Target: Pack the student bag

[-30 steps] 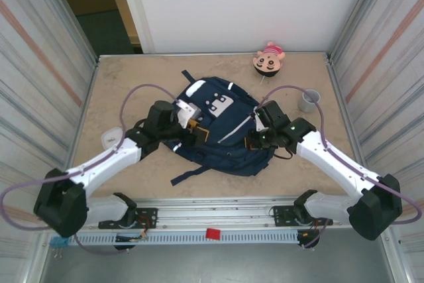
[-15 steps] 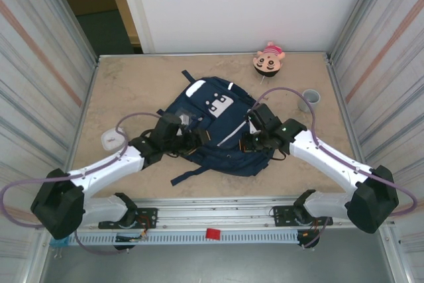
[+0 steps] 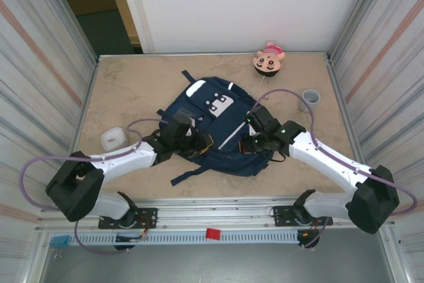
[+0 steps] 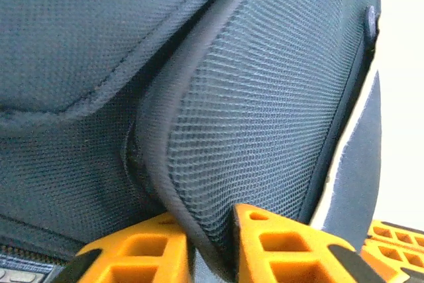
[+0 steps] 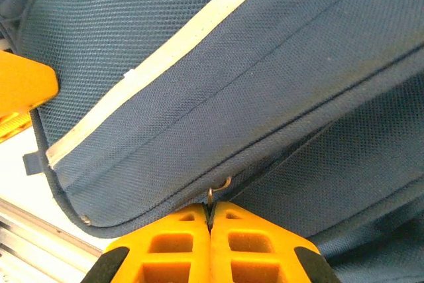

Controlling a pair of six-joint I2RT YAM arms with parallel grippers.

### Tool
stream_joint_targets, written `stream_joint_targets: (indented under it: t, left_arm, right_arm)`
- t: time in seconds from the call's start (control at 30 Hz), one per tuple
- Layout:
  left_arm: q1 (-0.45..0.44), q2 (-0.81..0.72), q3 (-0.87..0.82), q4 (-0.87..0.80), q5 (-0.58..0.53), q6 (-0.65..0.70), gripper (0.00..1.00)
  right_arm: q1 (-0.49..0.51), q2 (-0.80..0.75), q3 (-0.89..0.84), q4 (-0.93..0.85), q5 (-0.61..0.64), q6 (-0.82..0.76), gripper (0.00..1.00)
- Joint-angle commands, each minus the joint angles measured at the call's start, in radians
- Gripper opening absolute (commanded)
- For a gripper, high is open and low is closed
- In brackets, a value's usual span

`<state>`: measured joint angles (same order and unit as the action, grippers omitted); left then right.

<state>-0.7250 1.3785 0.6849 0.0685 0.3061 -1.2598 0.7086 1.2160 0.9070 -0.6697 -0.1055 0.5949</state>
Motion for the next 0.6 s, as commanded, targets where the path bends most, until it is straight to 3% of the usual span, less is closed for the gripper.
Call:
stream_joint_targets:
  t: [0.0, 0.17, 0.3, 0.43, 0.57]
  left_arm:
    - [0.051, -0.016, 0.026, -0.030, 0.001, 0.054, 0.09]
    - [0.200, -0.074, 0.064, -0.225, 0.024, 0.295, 0.01]
    - [0.343, -0.029, 0.141, -0.331, 0.096, 0.509, 0.00]
    - [0.427, 0.047, 0.204, -0.325, 0.146, 0.579, 0.00]
    - [0.465, 0.089, 0.276, -0.342, 0.122, 0.625, 0.04]
  right_arm:
    - [0.001, -0.038, -0.011, -0.003, -0.013, 0.014, 0.00]
    - [0.024, -0.009, 0.027, -0.091, 0.074, 0.027, 0.00]
    - [0.120, 0.047, 0.045, 0.029, 0.048, 0.070, 0.00]
    - [0.221, 0.129, 0.070, 0.176, 0.071, 0.135, 0.00]
    - [0.262, 0.187, 0.084, 0.300, 0.111, 0.209, 0.00]
